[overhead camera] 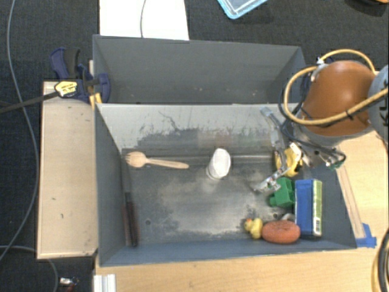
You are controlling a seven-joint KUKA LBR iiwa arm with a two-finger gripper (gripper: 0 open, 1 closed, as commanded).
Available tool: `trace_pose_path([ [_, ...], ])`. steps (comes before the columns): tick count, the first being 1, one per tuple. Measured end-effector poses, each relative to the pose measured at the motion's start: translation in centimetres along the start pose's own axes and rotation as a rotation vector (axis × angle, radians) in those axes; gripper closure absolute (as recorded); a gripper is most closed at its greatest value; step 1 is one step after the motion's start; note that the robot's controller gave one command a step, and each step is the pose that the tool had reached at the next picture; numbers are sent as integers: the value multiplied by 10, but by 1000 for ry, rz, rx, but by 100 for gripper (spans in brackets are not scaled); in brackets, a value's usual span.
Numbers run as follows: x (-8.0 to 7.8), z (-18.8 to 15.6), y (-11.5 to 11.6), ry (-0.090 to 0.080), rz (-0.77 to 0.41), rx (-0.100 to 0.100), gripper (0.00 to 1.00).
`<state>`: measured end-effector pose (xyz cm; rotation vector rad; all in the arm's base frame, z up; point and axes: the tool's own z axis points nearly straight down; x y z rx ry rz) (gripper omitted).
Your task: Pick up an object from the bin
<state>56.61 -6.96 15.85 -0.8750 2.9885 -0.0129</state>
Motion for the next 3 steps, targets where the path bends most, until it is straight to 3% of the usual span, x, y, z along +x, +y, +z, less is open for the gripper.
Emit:
trace_pose_path([
  [1, -5, -24, 9, 2, 7, -5, 0],
  [2, 8, 3, 2, 2, -63, -3, 0],
  [3, -16, 3, 6, -3, -303, -1, 0],
])
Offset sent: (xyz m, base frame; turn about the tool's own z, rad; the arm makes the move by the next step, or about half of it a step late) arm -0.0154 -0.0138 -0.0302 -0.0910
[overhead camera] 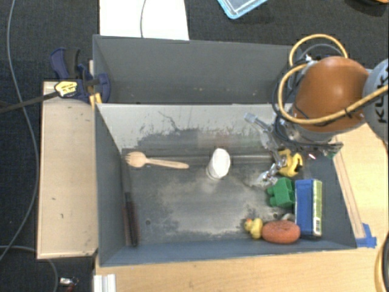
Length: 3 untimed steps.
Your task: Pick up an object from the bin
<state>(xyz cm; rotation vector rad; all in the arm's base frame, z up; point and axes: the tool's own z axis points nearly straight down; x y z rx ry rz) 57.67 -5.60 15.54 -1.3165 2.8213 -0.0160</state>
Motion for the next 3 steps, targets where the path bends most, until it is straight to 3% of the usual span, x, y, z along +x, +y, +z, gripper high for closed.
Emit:
trace_pose_path([
  [1, 5, 20, -3, 3, -182, -1, 0],
  [2, -6, 19, 15, -3, 12, 1, 0],
  [3, -10, 28, 16, -2, -140, 3, 0],
])
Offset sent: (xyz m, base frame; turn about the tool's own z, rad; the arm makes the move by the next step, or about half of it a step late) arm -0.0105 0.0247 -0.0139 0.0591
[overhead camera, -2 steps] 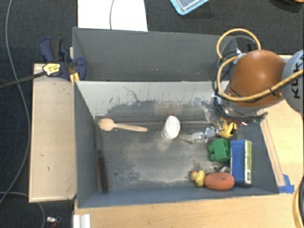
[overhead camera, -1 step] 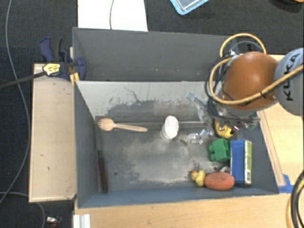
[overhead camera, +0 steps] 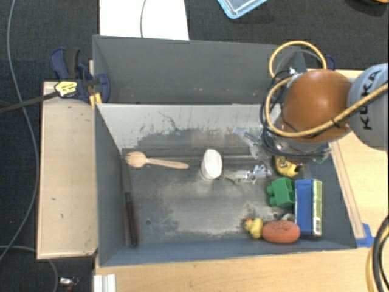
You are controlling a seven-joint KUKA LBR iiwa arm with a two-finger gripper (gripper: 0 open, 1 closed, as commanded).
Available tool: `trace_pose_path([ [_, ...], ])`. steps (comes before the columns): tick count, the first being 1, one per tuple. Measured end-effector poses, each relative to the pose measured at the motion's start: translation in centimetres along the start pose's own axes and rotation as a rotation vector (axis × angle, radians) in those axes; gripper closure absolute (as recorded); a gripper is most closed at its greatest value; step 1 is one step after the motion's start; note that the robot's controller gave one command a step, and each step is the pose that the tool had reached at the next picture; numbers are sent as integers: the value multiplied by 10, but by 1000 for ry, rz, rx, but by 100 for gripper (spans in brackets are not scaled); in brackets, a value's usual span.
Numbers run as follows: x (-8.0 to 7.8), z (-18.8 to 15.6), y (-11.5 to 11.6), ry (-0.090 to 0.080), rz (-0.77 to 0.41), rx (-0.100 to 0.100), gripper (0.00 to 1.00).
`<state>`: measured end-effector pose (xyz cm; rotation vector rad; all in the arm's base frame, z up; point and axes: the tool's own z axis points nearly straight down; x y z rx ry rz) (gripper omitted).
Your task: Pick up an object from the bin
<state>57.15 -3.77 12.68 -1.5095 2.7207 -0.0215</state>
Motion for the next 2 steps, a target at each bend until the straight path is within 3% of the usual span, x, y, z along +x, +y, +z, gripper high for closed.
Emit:
trace_pose_path([
  [1, -11, -34, -7, -3, -79, -1, 0],
  [2, -4, -63, 1, -2, -73, -1, 0],
])
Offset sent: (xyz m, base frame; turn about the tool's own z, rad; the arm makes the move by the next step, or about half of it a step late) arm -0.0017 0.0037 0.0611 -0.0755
